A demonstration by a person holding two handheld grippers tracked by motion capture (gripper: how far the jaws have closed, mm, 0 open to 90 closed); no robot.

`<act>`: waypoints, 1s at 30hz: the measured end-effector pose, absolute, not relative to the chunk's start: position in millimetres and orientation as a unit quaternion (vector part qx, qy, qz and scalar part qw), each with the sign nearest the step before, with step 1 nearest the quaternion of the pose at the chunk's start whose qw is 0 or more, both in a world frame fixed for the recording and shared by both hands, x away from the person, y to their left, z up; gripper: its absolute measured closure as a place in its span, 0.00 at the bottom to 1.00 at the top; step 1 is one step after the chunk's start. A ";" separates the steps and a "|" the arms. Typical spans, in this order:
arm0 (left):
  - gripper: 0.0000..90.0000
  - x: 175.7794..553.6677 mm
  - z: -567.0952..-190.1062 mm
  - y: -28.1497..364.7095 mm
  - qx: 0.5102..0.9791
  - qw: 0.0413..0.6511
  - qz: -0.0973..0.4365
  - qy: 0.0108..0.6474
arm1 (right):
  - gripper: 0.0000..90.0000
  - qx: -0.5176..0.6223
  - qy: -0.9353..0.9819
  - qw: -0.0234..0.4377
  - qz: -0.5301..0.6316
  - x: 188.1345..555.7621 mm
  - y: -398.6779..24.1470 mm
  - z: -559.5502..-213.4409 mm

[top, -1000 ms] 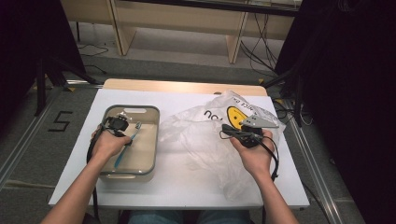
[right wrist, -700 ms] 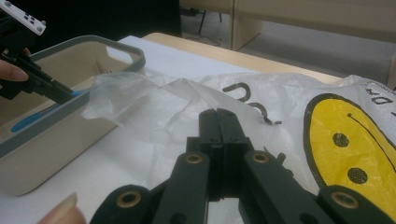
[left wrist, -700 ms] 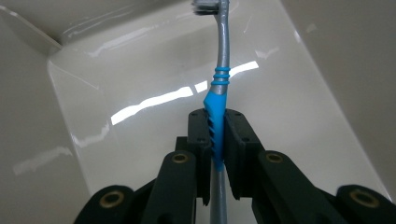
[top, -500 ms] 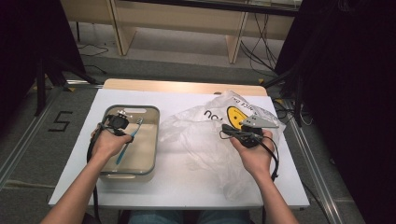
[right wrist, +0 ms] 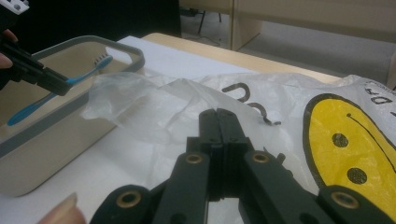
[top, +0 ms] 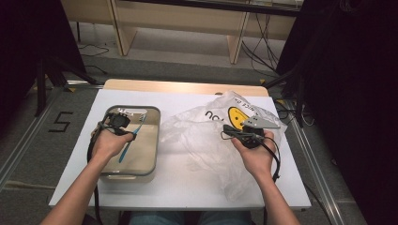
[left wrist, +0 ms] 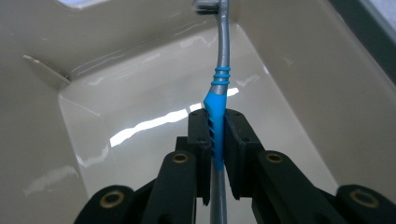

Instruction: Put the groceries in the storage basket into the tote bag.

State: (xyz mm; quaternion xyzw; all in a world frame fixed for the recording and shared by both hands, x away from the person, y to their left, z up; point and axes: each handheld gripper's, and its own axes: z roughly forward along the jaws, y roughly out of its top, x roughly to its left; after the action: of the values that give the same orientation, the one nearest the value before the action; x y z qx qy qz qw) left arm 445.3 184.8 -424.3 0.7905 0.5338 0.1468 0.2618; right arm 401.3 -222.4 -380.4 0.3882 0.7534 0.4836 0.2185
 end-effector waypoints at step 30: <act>0.91 433.9 -397.3 175.9 0.786 0.304 0.177 0.508 | 1.00 0.388 0.752 0.220 0.485 401.5 -222.6 -380.7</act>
State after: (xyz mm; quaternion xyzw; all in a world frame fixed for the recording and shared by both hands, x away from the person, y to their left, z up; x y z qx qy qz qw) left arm 433.9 175.9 -397.3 0.7861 0.5084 0.1772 0.3036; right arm 401.5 -222.6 -380.7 0.3881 0.7524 0.4848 0.2197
